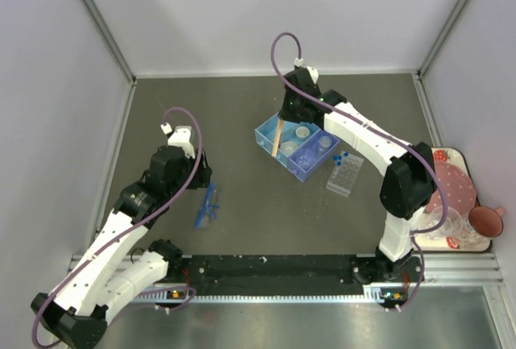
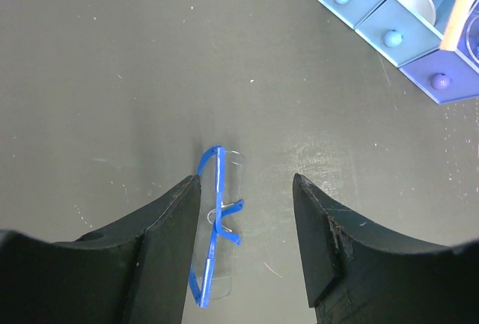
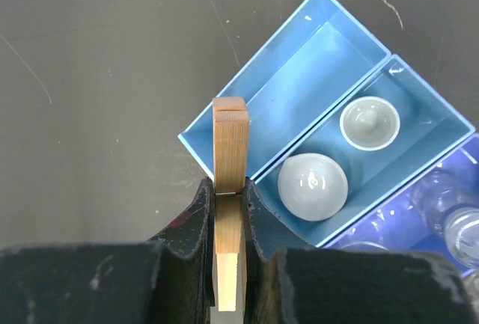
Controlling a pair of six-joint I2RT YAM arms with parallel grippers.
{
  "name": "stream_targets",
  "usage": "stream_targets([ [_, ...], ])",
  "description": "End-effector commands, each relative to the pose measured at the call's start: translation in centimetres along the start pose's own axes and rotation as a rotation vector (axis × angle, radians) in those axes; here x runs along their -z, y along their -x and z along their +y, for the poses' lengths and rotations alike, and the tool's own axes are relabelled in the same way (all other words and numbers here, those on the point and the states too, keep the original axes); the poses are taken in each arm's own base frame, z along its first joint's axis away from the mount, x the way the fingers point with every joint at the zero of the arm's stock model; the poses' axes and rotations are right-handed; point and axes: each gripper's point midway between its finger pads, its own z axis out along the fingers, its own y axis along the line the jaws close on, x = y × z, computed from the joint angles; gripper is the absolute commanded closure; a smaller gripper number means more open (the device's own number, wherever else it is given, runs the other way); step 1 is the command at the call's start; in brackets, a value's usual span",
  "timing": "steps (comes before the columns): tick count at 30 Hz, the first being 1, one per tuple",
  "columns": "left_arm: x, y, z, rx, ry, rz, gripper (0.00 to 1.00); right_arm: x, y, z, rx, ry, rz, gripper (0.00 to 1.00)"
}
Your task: Organize the chemistry lab equipment
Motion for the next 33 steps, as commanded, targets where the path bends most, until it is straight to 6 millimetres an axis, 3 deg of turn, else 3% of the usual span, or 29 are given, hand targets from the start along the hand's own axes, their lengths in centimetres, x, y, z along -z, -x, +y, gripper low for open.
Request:
stream_targets([
  [1,-0.1,0.9,-0.3,0.004,-0.018,-0.04,0.42,0.0,3.8,1.6,-0.209,0.075,-0.141,1.0],
  [15,0.0,0.9,-0.3,0.005,-0.017,-0.041,0.42,-5.0,3.7,-3.5,-0.575,-0.085,-0.204,1.0],
  [33,-0.2,0.8,-0.1,0.003,-0.005,-0.034,0.42,-9.7,4.9,-6.0,-0.519,-0.2,-0.249,1.0],
])
